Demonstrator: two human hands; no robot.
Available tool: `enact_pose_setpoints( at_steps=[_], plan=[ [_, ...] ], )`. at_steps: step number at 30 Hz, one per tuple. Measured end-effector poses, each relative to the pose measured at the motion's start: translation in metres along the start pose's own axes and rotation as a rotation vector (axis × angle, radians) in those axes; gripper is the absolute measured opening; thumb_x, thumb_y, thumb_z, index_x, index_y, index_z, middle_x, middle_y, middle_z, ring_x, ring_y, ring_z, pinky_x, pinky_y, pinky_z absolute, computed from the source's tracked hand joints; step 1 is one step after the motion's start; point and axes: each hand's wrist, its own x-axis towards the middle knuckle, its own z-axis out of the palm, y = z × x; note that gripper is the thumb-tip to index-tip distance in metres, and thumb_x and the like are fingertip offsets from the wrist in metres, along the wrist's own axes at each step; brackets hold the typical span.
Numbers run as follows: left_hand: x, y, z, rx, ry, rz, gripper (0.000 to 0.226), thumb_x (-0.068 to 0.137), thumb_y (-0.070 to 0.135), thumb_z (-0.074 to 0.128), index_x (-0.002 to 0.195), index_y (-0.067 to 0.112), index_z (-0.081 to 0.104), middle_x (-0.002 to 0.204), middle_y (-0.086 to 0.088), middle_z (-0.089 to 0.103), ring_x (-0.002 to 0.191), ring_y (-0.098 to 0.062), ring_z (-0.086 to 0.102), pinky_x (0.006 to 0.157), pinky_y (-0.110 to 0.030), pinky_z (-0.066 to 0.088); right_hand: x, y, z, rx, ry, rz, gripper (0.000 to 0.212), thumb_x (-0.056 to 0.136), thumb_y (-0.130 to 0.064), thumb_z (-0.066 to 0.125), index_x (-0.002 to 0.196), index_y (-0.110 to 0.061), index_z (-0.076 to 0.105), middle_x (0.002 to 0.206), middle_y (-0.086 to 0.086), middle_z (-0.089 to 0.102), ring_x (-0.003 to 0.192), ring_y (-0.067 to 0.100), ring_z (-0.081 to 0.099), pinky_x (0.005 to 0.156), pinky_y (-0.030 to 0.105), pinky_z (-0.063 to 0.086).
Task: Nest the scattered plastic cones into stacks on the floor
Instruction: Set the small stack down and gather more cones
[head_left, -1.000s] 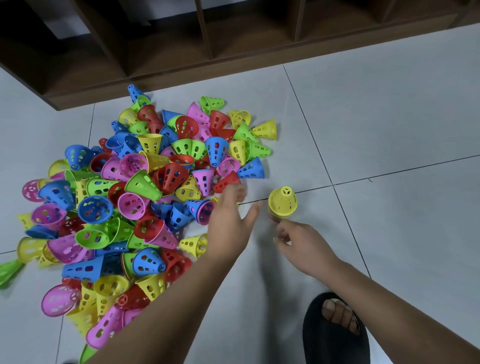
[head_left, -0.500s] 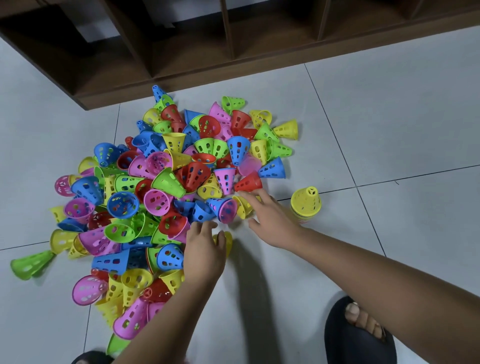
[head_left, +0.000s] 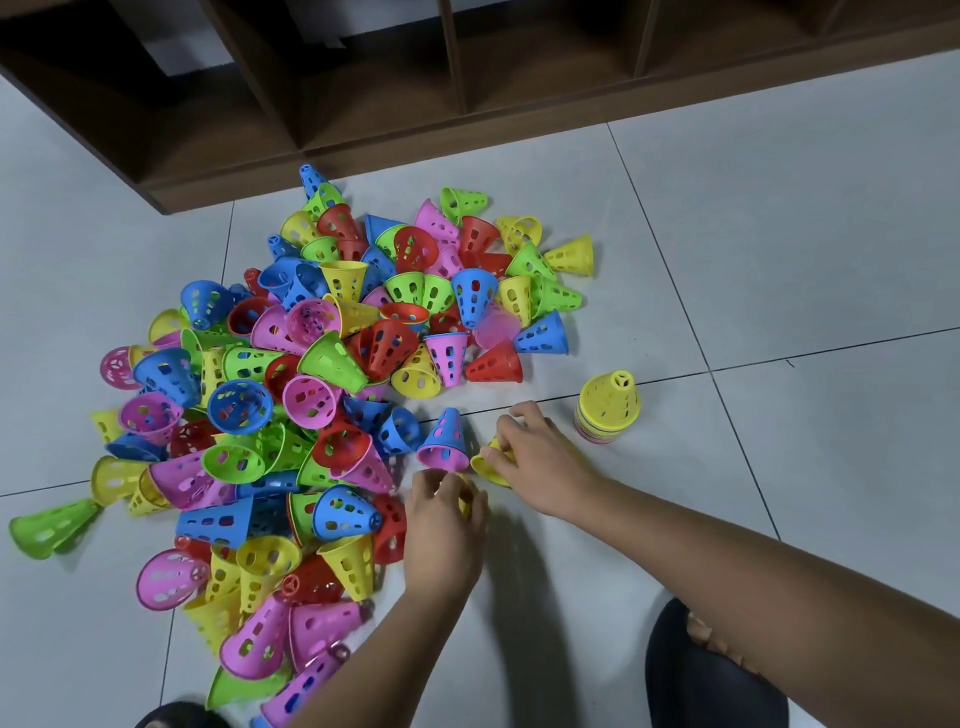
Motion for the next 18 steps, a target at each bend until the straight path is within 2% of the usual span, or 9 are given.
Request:
enact_pose_setpoints(
  at_steps=[2, 4, 7, 10, 13, 16, 18],
  plan=[
    [-0.002, -0.002, 0.003, 0.010, -0.021, -0.011, 0.015, 0.094, 0.025, 0.076, 0.099, 0.015, 0.065, 0.113, 0.000, 0.049, 0.101, -0.027, 0.059, 0.083, -0.029, 0.046, -0.004, -0.001, 0.001, 0.045, 0.028, -0.002, 0.030, 0.098, -0.042, 0.062, 0.088, -0.023, 0.042, 0.137, 0.008, 0.044, 0.112, 0.038, 0.059, 0.095, 0.044, 0.050],
    [-0.005, -0.001, 0.002, 0.020, -0.047, -0.034, 0.026, 0.090, 0.021, 0.079, 0.107, 0.016, 0.061, 0.114, 0.001, 0.048, 0.097, -0.026, 0.058, 0.076, -0.030, 0.044, -0.010, -0.003, 0.000, 0.090, 0.050, 0.016, 0.028, 0.089, -0.038, 0.067, 0.086, -0.022, 0.043, 0.129, 0.002, 0.045, 0.107, 0.034, 0.060, 0.090, 0.041, 0.051],
    [-0.007, 0.000, 0.001, 0.008, -0.073, -0.081, 0.044, 0.087, 0.021, 0.081, 0.122, 0.019, 0.054, 0.117, 0.002, 0.051, 0.092, -0.022, 0.056, 0.071, -0.036, 0.048, -0.018, -0.007, 0.002, 0.134, 0.092, 0.091, 0.035, 0.083, -0.034, 0.073, 0.102, -0.021, 0.047, 0.118, 0.000, 0.044, 0.101, 0.035, 0.060, 0.079, 0.039, 0.047],
    [-0.007, -0.003, 0.002, 0.020, -0.104, -0.105, 0.042, 0.088, 0.025, 0.080, 0.122, 0.022, 0.056, 0.113, 0.001, 0.058, 0.092, -0.023, 0.061, 0.071, -0.034, 0.046, -0.022, -0.013, 0.004, 0.197, 0.045, 0.213, 0.067, 0.078, -0.038, 0.079, 0.133, -0.020, 0.046, 0.130, 0.005, 0.047, 0.112, 0.036, 0.061, 0.086, 0.040, 0.052],
    [-0.008, -0.007, 0.001, 0.052, -0.117, -0.106, 0.037, 0.092, 0.039, 0.076, 0.120, 0.021, 0.059, 0.104, -0.001, 0.069, 0.092, -0.025, 0.065, 0.071, -0.036, 0.049, -0.022, -0.014, 0.006, 0.208, -0.080, 0.327, 0.087, 0.070, -0.049, 0.080, 0.142, -0.019, 0.040, 0.134, 0.007, 0.050, 0.117, 0.034, 0.062, 0.090, 0.042, 0.057],
    [-0.008, -0.006, -0.002, 0.025, -0.113, -0.122, 0.045, 0.092, 0.040, 0.075, 0.129, 0.020, 0.061, 0.109, -0.001, 0.075, 0.096, -0.026, 0.070, 0.076, -0.037, 0.055, -0.025, -0.008, 0.007, 0.129, -0.185, 0.344, 0.093, 0.067, -0.051, 0.079, 0.144, -0.018, 0.038, 0.136, 0.009, 0.050, 0.119, 0.034, 0.062, 0.091, 0.042, 0.058],
    [-0.007, -0.003, -0.007, -0.010, -0.094, -0.133, 0.047, 0.091, 0.042, 0.075, 0.131, 0.022, 0.061, 0.110, 0.001, 0.075, 0.095, -0.023, 0.071, 0.077, -0.035, 0.056, -0.027, -0.002, 0.006, 0.109, -0.207, 0.331, 0.085, 0.068, -0.043, 0.081, 0.140, -0.018, 0.043, 0.135, 0.010, 0.050, 0.118, 0.033, 0.061, 0.093, 0.040, 0.056]
  ],
)
